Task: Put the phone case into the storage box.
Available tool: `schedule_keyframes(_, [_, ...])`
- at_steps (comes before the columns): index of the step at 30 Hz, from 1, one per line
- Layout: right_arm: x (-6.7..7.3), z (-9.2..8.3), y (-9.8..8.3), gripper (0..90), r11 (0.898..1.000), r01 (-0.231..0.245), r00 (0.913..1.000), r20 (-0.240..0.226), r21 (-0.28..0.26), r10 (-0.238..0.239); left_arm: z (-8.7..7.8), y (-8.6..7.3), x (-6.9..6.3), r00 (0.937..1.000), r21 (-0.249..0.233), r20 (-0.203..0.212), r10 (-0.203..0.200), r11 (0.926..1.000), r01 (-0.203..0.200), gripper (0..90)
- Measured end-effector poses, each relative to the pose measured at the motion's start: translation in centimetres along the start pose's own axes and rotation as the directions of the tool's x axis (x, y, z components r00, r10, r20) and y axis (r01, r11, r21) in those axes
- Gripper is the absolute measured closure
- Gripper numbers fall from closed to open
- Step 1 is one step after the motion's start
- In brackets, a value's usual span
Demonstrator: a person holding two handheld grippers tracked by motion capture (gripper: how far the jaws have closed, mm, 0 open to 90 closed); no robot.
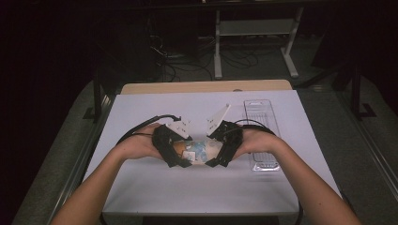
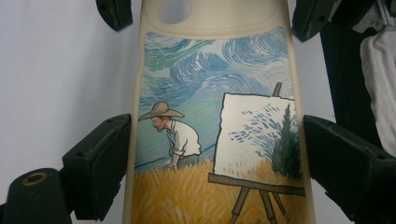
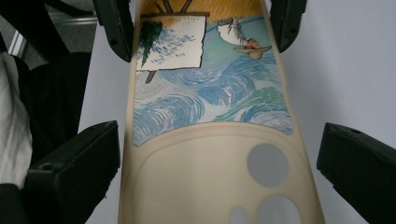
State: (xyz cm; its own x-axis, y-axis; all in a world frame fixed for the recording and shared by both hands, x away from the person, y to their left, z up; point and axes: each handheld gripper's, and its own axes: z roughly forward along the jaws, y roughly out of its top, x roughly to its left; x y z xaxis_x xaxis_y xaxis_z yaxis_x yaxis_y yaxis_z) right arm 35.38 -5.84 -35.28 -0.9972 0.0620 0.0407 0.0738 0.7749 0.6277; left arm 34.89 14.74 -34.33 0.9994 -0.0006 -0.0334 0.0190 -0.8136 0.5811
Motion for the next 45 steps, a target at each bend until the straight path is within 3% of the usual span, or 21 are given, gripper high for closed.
schedule_keyframes(12, [0.24, 1.02, 0.05, 1.3, 0.997, 0.025, 0.9997, -0.006, 0.077, -0.025, 0.11, 0.21, -0.27, 1.0000, 0.006, 0.004, 0.005, 1.0000, -0.005, 11.3])
schedule_keyframes(23, [0.31, 1.07, 0.05, 7.6, 0.995, 0.032, 0.9993, -0.022, 0.095, -0.031, 0.21, 0.28, -0.30, 0.9999, 0.008, 0.001, 0.017, 0.9998, -0.017, 11.3])
schedule_keyframes(45, [0.58, 1.01, -0.10, 9.8, 0.993, 0.027, 0.9995, -0.018, 0.114, -0.025, 0.82, 0.29, -0.38, 0.9994, 0.011, -0.001, 0.036, 0.9993, -0.036, 9.7])
